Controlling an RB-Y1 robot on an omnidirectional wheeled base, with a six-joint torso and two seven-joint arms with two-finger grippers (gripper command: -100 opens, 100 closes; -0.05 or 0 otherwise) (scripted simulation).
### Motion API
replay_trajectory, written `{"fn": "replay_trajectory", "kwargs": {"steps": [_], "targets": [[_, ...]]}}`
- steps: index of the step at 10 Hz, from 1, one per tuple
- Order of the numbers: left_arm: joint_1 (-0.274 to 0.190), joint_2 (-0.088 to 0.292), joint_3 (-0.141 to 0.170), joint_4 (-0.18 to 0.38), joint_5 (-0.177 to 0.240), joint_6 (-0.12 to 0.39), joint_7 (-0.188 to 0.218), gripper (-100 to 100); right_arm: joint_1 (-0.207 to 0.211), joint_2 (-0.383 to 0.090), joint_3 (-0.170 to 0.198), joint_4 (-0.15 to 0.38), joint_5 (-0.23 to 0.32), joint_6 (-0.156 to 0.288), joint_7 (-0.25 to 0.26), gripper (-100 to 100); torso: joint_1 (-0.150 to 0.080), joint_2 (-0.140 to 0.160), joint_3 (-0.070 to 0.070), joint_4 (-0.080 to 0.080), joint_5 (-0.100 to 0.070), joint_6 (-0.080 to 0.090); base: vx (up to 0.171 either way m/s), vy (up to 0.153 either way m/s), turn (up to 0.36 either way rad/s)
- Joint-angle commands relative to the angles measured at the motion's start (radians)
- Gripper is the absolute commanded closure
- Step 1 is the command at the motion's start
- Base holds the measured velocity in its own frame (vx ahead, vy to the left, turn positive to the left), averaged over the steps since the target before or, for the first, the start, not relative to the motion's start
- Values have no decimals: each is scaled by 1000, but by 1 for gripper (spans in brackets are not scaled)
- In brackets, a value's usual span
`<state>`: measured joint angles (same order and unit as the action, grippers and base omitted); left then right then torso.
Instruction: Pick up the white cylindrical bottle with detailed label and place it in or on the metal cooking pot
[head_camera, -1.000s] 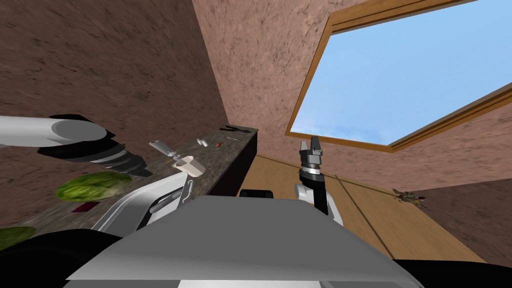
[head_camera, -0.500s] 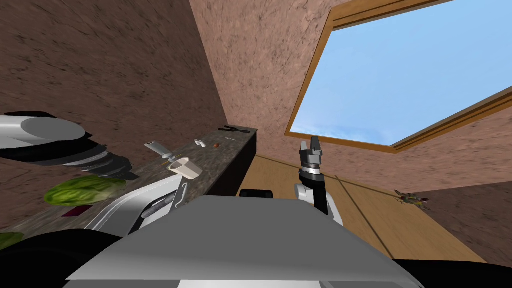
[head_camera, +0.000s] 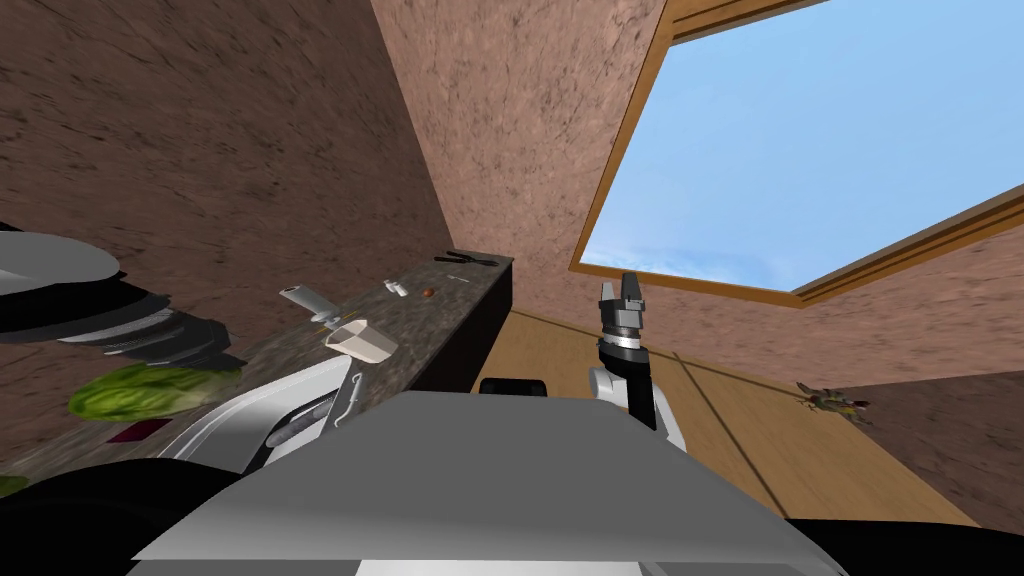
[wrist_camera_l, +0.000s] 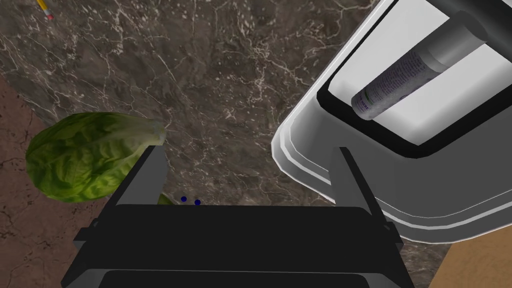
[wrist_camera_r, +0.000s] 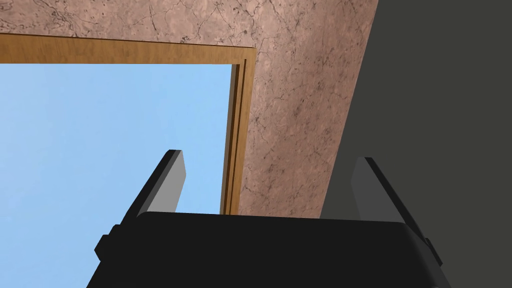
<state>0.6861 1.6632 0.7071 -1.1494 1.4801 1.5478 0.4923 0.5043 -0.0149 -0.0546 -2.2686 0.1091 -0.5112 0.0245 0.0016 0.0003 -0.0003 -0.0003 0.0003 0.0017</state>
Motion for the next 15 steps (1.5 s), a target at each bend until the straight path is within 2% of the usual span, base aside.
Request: {"fn": "replay_trajectory", "kwargs": {"steps": [1,4,6,7,9,11,13,14,15], "targets": [[-30,-23,29,50,-50,41,-50,-100,0,0,0,0,0,0,0,0,0,0,0,0,0,0,96,-74,32],[-30,-23,29,155,-61,41,-149,-100,0,0,0,0,0,0,0,0,-7,-6,-4,-2,-2,0,75,-84,13],[-30,-23,29,174,-61,41,-201,-100,0,0,0,0,0,0,0,0,-1,-1,-1,0,0,0,-15,12,-3],[-64,-39,46,216,-114,76,-232,-100,0,0,0,0,0,0,0,0,0,0,0,0,0,0,114,-80,27],[-64,-39,46,266,-115,76,-281,-100,0,0,0,0,0,0,0,0,-9,-8,-5,-2,-2,0,96,-110,25],[-64,-39,46,329,-115,76,-335,-100,0,0,0,0,0,0,0,0,-3,-3,-2,-1,-1,0,-1,-7,-8],[-64,-39,46,344,-115,76,-378,-100,0,0,0,0,0,0,0,0,0,0,0,0,0,0,-13,13,2],[-99,-55,63,392,-163,112,-414,-100,0,0,0,0,0,0,0,0,0,0,0,0,0,0,106,-90,36],[-99,-55,63,421,-168,112,-442,-100,0,0,0,0,0,0,0,0,-5,-5,-3,-1,-1,0,139,-120,38]]}}
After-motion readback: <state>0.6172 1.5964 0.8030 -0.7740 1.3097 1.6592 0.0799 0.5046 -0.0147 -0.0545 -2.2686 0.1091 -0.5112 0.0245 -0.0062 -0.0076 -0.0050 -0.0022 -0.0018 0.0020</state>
